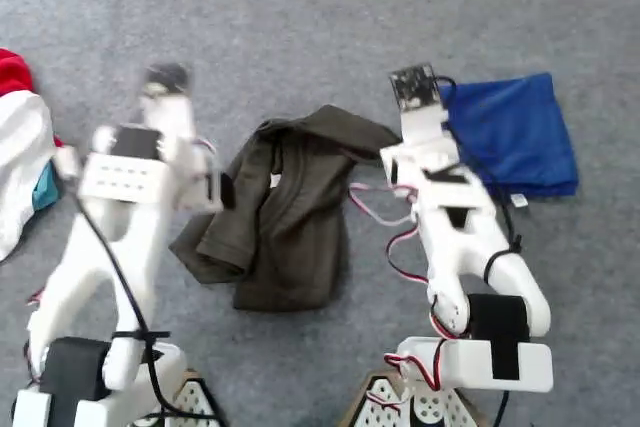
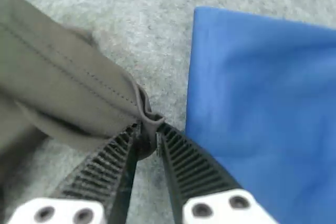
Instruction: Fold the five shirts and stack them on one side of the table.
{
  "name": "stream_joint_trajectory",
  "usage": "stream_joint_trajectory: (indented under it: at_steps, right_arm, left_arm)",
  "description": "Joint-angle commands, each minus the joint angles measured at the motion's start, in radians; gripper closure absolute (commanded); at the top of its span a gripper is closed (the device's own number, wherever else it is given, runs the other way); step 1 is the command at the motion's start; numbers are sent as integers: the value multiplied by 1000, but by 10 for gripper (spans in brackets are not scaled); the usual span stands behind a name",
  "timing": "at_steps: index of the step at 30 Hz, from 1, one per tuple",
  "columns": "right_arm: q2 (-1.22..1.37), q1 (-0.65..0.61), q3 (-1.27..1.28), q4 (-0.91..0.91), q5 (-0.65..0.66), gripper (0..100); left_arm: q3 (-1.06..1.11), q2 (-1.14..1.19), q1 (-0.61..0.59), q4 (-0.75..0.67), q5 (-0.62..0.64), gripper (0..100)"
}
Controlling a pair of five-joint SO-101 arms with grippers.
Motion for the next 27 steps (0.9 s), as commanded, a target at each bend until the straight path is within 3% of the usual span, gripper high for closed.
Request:
stream_joint_trajectory:
  at_steps: [1,9,18,27]
  right_arm:
    - [-19,38,1,-66,-29,985]
    - [42,37,-41,-66,-29,985]
    - [53,34,-45,-66,-29,985]
    - [53,34,-45,-66,-29,985]
  left_arm:
    - [133,-35,24,-114,-9,744]
    - [206,-64,-35,-132,-17,807]
    - [286,-275,-45,-78,-64,796]
    - [401,-302,-31,-198,-64,798]
